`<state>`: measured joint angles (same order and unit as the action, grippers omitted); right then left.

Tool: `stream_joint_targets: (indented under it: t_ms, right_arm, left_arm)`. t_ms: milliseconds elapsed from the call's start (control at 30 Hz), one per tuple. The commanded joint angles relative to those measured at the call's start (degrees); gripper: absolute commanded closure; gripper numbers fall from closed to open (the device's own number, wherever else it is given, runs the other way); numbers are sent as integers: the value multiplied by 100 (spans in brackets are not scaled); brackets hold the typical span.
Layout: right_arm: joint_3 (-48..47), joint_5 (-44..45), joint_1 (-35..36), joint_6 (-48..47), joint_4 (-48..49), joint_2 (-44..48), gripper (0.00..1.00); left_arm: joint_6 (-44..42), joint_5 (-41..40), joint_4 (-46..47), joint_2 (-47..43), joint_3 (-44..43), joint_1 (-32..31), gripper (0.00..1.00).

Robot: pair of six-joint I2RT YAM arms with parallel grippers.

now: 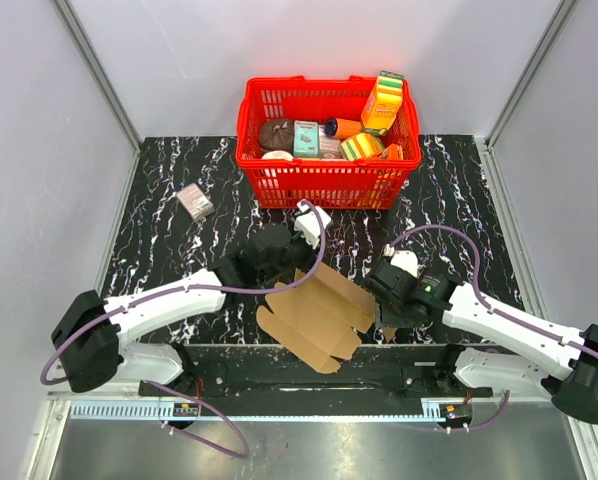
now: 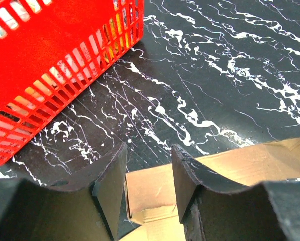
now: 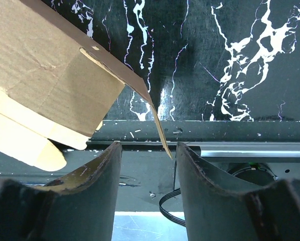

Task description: Fold the paper box

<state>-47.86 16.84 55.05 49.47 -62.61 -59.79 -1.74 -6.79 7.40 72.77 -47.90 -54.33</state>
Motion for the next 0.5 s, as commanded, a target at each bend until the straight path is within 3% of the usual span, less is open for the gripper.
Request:
stream_joint_targets:
  t_ms: [0,267,467]
  right_arm:
    - [4,117,-47,194,56,-24,47]
    - [109,74,-47,326,240,-121,52]
    - [154,13,-47,344,337,-279,67]
  left_arm:
    - [-178,519,403,359,-517,80,55]
    - [-432,1179,271,1132,-1072,80,55]
    - [-599,1566,-54,1818,-1511,80,57]
